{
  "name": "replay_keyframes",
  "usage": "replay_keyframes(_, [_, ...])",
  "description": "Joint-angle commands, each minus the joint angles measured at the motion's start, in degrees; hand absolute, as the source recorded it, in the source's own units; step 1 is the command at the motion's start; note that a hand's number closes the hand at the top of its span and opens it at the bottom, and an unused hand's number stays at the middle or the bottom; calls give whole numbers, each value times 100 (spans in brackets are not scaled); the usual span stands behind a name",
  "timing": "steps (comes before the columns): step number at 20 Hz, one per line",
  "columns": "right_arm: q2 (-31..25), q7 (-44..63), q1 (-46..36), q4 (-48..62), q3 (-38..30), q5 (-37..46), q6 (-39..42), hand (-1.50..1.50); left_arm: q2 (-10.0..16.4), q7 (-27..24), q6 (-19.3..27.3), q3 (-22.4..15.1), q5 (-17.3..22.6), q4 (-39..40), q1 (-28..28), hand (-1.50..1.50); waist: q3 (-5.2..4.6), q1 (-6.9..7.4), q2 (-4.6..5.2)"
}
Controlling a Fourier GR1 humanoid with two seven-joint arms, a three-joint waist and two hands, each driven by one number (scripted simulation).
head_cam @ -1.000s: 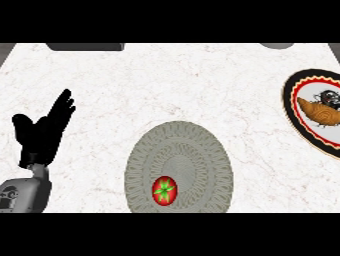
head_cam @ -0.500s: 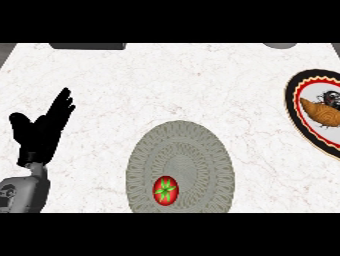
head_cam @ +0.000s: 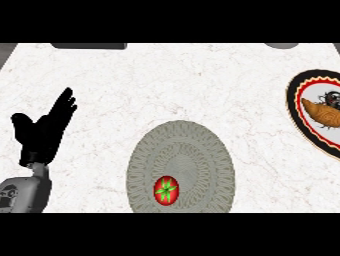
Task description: Pick the croissant from the placemat and place it in the plate
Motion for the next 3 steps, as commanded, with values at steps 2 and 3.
replay_keyframes(2, [-155,-840,219,193,110,71,567,-150,-75,6,75,-11,-50,185,-216,0,9,0,25])
replay_keyframes(3, [-309,-856,347,227,115,42,823,-150,16,192,-7,48,49,56,-218,0,7,-20,5])
